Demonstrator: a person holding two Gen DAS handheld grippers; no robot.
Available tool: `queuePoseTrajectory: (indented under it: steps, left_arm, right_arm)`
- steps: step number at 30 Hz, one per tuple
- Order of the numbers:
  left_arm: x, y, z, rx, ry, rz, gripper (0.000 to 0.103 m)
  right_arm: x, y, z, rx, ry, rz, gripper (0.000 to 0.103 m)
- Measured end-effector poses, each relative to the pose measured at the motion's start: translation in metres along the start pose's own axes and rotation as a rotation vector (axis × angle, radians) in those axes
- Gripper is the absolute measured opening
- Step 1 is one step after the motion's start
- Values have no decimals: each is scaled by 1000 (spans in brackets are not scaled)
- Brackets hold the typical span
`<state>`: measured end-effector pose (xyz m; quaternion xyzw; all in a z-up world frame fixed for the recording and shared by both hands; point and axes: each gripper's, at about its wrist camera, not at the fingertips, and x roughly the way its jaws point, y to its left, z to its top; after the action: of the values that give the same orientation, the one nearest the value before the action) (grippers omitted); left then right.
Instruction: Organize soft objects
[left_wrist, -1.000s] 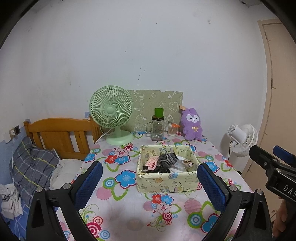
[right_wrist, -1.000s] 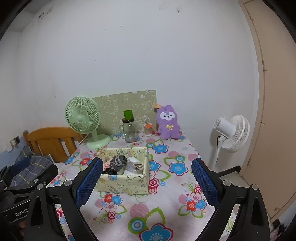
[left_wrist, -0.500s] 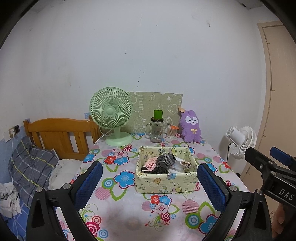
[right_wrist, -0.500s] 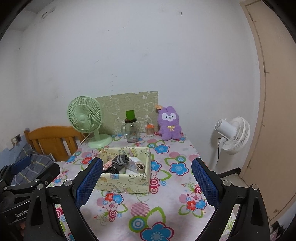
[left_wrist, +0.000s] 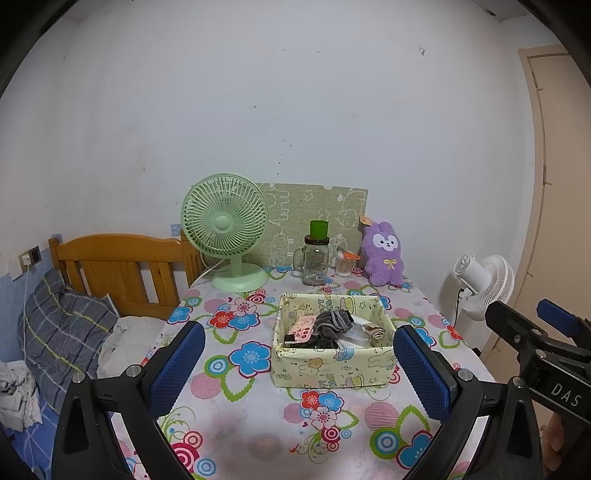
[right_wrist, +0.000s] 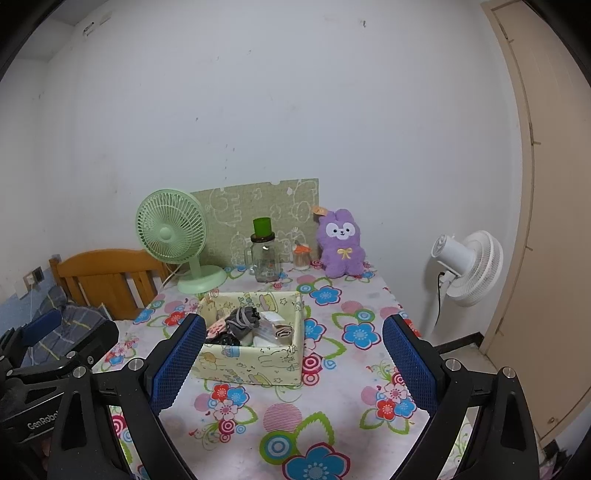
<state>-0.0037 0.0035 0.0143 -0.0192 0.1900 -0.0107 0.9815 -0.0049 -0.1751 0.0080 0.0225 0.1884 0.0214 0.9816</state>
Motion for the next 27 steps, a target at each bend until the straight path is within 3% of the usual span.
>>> queuePoseTrajectory:
  steps: [27]
  left_arm:
    - [1,0,2,1,0,-3,103]
  right_arm:
    - [4,-2,-2,7,4,-5,98]
